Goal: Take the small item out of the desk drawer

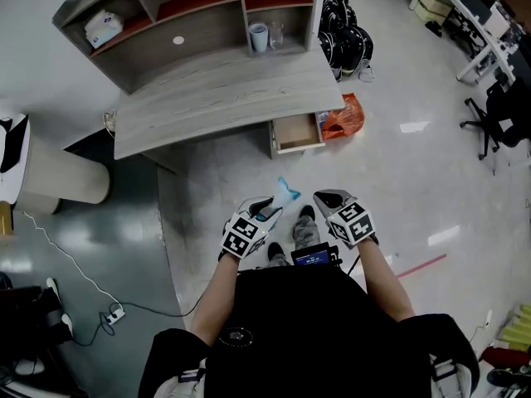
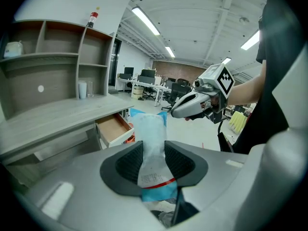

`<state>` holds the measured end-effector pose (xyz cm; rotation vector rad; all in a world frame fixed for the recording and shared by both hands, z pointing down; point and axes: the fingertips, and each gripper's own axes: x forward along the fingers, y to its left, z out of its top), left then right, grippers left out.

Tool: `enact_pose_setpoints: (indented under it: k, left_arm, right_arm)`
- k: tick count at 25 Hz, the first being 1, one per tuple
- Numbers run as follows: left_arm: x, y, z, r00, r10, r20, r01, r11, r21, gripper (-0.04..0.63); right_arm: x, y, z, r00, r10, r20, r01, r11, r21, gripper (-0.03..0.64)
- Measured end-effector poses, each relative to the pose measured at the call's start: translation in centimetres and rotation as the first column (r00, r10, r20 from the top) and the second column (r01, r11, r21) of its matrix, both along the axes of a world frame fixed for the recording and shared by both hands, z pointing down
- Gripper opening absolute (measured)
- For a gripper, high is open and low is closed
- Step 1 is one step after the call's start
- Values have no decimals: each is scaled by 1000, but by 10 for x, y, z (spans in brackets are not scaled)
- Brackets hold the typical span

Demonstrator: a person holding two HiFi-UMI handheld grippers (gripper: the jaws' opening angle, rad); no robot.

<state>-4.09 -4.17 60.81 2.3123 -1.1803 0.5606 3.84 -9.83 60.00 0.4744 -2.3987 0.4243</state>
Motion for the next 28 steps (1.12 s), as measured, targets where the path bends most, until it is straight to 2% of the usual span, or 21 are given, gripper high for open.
enact_pose_setpoints:
  k: [8, 18, 28]
  left_arm:
    - [-1, 16, -1, 1000, -2, 13, 2, 1000, 27, 146]
    - [-7, 13, -13, 999, -33, -7, 34, 998, 59, 146]
    - [-8, 14, -13, 1000, -29, -12, 30, 998, 63, 146]
  right_arm:
    - [-1, 22, -4, 1000, 19, -3, -19, 999, 44, 3]
    - [-8, 21, -18, 999, 39, -1, -39, 995, 90, 3]
    - [-11, 20, -18, 998, 56, -10, -55, 992, 109, 3]
